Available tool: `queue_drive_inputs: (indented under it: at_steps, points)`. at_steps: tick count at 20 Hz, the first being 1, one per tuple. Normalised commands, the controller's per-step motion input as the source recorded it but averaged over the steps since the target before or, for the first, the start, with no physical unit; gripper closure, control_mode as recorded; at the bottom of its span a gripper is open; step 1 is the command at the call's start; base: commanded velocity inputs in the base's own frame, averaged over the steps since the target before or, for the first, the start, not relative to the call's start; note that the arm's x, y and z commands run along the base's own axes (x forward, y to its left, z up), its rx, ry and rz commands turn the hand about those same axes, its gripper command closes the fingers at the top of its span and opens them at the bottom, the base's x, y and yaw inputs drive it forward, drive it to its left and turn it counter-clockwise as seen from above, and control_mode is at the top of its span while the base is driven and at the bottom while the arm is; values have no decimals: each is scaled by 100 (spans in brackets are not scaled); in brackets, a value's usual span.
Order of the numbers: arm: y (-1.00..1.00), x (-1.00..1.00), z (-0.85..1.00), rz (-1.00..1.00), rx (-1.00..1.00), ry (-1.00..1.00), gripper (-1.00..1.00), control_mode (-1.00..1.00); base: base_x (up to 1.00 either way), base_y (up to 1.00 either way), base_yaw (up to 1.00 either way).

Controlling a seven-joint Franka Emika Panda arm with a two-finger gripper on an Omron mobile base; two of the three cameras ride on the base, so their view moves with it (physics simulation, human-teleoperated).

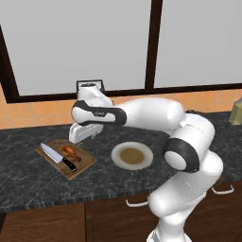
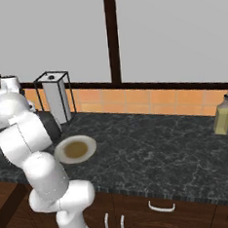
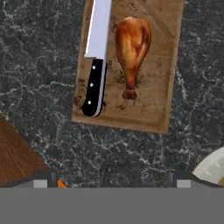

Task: Pick up the knife from the drawer and place it on the cutting board. Then place the meat from the plate to the cutting board.

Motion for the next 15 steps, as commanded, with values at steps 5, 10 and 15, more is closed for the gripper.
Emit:
queue_drive_inputs:
  at_steps: [5, 10, 15]
  points:
    - [-97, -86, 32, -11, 10, 0, -100, -100, 0, 0, 0]
    - [-73, -72, 0, -2, 6, -8, -100, -100, 0, 0, 0]
    - [-97, -31, 0, -1, 4, -4, -100, -100, 0, 0, 0]
